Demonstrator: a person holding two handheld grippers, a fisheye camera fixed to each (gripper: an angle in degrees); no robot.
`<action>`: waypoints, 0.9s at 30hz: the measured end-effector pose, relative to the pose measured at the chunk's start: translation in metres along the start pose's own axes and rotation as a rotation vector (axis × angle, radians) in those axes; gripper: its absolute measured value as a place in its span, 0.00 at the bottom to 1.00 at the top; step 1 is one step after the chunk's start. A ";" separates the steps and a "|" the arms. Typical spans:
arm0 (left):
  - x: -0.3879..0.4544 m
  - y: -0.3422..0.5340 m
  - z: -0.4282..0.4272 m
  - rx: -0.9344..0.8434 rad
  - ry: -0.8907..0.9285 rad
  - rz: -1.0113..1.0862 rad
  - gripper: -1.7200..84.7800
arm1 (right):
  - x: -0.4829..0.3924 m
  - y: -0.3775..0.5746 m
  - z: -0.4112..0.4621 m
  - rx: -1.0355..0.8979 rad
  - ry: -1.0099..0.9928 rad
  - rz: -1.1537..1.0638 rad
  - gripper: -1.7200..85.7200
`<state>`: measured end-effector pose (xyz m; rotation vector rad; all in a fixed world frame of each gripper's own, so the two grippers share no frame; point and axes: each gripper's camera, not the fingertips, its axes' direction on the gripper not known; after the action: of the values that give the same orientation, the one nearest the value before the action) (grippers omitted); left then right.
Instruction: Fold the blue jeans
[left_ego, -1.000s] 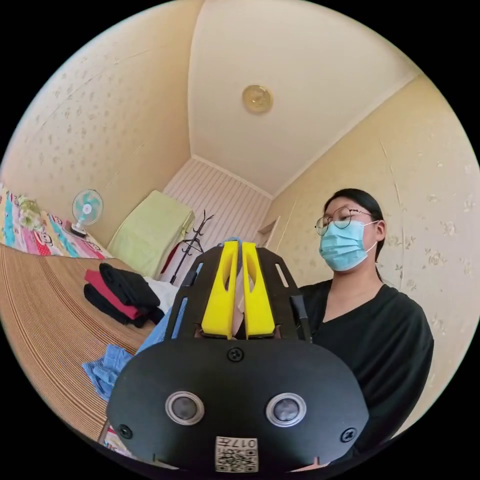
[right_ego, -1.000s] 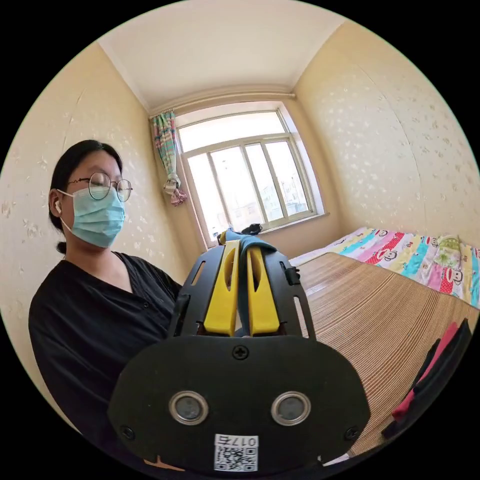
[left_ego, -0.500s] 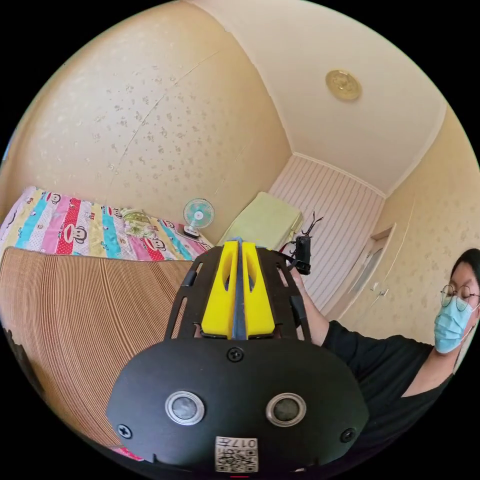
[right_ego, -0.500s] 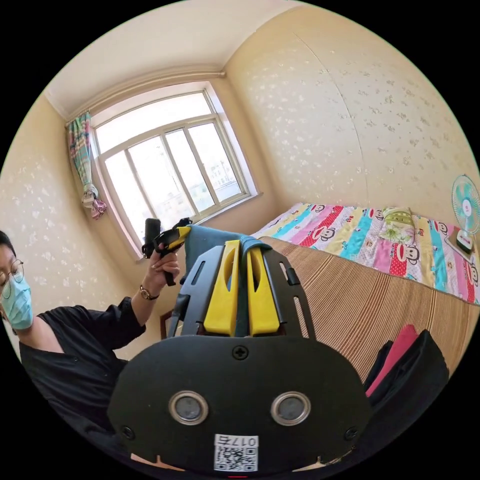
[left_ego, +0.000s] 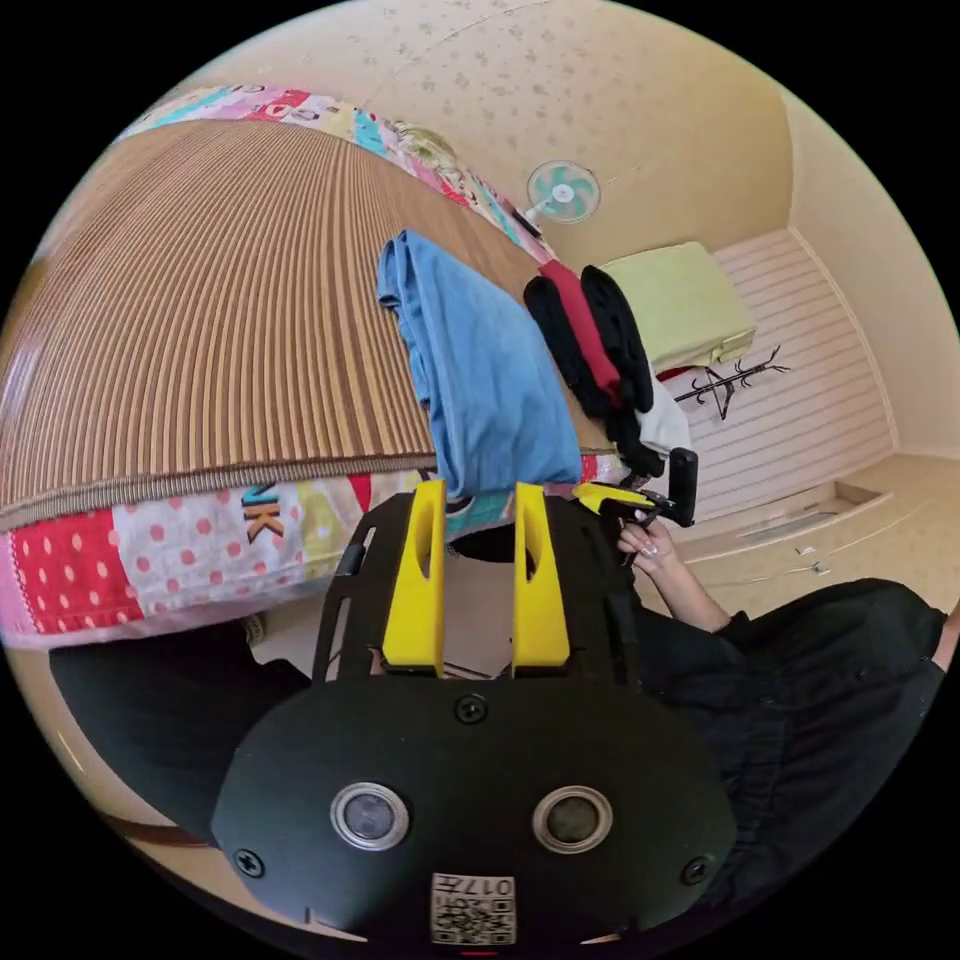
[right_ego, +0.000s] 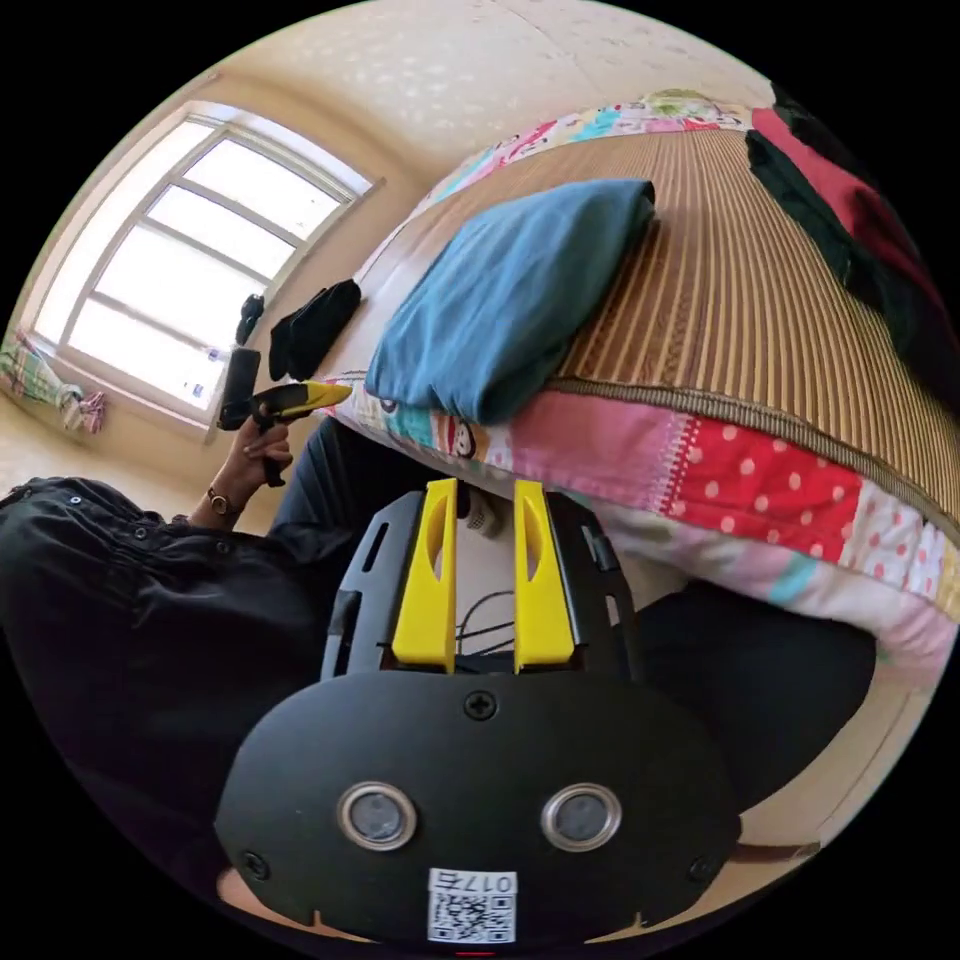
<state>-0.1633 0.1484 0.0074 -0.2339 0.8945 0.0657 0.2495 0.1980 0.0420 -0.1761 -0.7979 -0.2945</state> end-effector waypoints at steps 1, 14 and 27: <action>0.000 -0.001 -0.002 0.008 -0.009 -0.001 0.15 | 0.001 0.003 -0.012 0.055 -0.017 0.021 0.14; 0.055 -0.161 0.076 -0.103 -0.182 0.021 0.16 | 0.019 -0.180 0.027 0.077 -0.062 0.167 0.18; 0.101 0.012 -0.174 0.395 -0.301 -0.036 0.09 | -0.209 -0.206 0.065 0.089 -0.513 -0.368 0.10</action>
<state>-0.2347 0.1158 -0.1779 0.1268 0.5872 -0.1067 0.0006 0.0613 -0.0561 -0.0164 -1.3530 -0.5721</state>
